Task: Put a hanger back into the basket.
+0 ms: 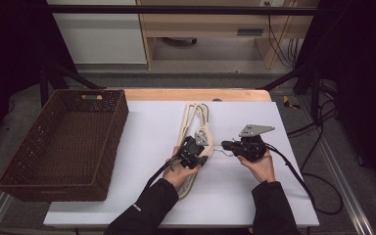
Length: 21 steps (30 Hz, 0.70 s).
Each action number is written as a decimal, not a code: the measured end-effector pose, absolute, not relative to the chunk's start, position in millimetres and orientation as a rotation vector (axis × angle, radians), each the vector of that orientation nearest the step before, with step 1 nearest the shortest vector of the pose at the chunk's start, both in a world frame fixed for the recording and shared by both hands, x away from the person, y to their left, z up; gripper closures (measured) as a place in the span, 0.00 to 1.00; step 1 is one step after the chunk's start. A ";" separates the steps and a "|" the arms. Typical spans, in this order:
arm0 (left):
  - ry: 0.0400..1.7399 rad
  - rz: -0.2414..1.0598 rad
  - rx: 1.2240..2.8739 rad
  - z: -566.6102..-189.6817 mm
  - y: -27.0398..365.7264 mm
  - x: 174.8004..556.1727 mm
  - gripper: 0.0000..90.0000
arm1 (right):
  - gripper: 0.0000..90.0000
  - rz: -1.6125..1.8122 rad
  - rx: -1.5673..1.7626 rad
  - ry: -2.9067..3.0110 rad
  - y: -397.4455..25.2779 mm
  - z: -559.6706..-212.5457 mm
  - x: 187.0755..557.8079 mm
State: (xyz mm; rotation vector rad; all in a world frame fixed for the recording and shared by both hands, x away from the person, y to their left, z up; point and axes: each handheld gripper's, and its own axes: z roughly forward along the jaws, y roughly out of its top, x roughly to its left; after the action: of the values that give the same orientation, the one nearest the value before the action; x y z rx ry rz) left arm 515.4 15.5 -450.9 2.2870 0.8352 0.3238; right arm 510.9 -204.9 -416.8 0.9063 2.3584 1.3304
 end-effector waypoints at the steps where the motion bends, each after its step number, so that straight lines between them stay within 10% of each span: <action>1: 0.837 0.330 2.282 -450.0 16.0 514.6 0.84 | 0.94 1.350 0.904 2.344 -205.3 -414.3 509.7; 21: 0.956 0.493 2.146 -402.0 93.1 498.3 0.91 | 0.43 1.533 0.930 2.036 -231.1 -378.8 480.4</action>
State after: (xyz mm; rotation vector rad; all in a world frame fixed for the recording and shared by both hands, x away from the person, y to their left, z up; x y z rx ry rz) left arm 498.3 93.1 -402.0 2.1462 0.9559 0.4926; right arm 480.4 -231.1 -378.8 0.9296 2.0356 1.5334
